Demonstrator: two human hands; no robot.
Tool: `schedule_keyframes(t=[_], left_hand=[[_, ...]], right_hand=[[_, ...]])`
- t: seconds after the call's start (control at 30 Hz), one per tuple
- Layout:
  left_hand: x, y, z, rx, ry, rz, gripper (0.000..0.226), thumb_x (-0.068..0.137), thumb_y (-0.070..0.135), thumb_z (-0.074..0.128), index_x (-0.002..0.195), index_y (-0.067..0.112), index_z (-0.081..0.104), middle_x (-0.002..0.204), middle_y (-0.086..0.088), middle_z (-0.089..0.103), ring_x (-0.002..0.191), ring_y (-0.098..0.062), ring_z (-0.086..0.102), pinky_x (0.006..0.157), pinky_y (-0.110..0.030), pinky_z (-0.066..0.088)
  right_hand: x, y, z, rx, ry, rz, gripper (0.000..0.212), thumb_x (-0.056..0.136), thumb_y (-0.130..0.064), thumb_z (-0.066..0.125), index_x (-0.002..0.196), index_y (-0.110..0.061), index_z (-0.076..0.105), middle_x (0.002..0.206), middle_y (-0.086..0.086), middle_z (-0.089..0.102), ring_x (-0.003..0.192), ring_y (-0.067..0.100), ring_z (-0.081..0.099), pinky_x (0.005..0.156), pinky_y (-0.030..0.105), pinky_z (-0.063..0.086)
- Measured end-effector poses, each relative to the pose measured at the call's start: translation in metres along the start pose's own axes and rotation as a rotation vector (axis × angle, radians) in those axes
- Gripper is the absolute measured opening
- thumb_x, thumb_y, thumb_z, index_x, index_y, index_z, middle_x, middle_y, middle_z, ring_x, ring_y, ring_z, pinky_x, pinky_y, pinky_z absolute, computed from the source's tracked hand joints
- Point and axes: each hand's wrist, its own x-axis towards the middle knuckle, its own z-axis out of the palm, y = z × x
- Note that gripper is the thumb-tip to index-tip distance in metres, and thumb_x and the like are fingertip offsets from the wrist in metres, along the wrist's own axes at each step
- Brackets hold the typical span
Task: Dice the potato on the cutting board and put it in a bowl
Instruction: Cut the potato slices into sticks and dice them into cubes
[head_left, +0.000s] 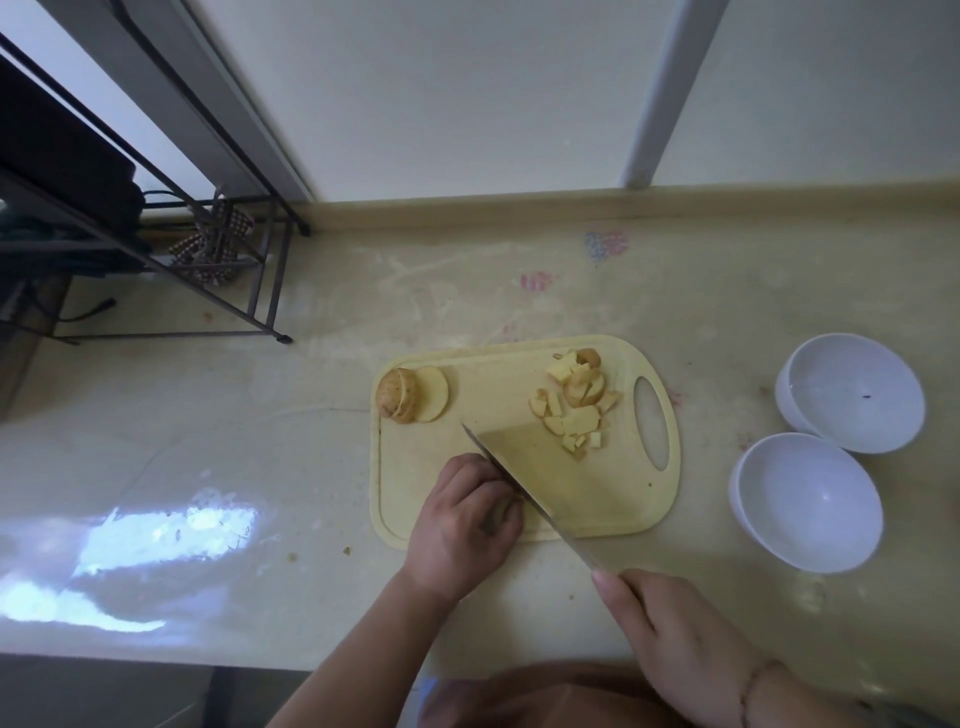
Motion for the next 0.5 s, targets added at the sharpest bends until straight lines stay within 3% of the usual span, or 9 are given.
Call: schedule_keyframes(t=[0.17, 0.37, 0.5], left_hand=[[0.001, 0.0, -0.001, 0.006, 0.005, 0.017, 0.009, 0.077, 0.004, 0.081, 0.083, 0.002, 0.074, 0.088, -0.006, 0.065, 0.09, -0.022, 0.062, 0.08, -0.031, 0.054], [0.002, 0.003, -0.003, 0.012, -0.007, -0.002, 0.007, 0.078, 0.003, 0.078, 0.08, 0.002, 0.072, 0.086, -0.007, 0.063, 0.09, -0.023, 0.06, 0.08, -0.031, 0.052], [-0.003, 0.009, -0.014, -0.029, 0.036, -0.019, 0.009, 0.078, -0.001, 0.061, 0.08, 0.0, 0.07, 0.092, -0.005, 0.062, 0.092, -0.023, 0.059, 0.078, -0.035, 0.052]], right_hand=[[0.023, -0.019, 0.0, 0.02, 0.015, -0.05, 0.064, 0.08, -0.072, 0.014, 0.059, -0.016, 0.037, 0.052, 0.001, 0.041, 0.05, 0.01, 0.04, 0.056, 0.024, 0.036], [0.013, -0.003, -0.009, 0.02, 0.057, -0.065, 0.065, 0.078, -0.073, 0.018, 0.058, -0.016, 0.039, 0.052, 0.002, 0.047, 0.053, 0.011, 0.045, 0.059, 0.027, 0.038], [0.009, 0.0, -0.01, -0.055, 0.046, -0.069, 0.068, 0.075, -0.078, 0.017, 0.059, -0.018, 0.042, 0.053, -0.002, 0.053, 0.056, 0.011, 0.05, 0.062, 0.028, 0.041]])
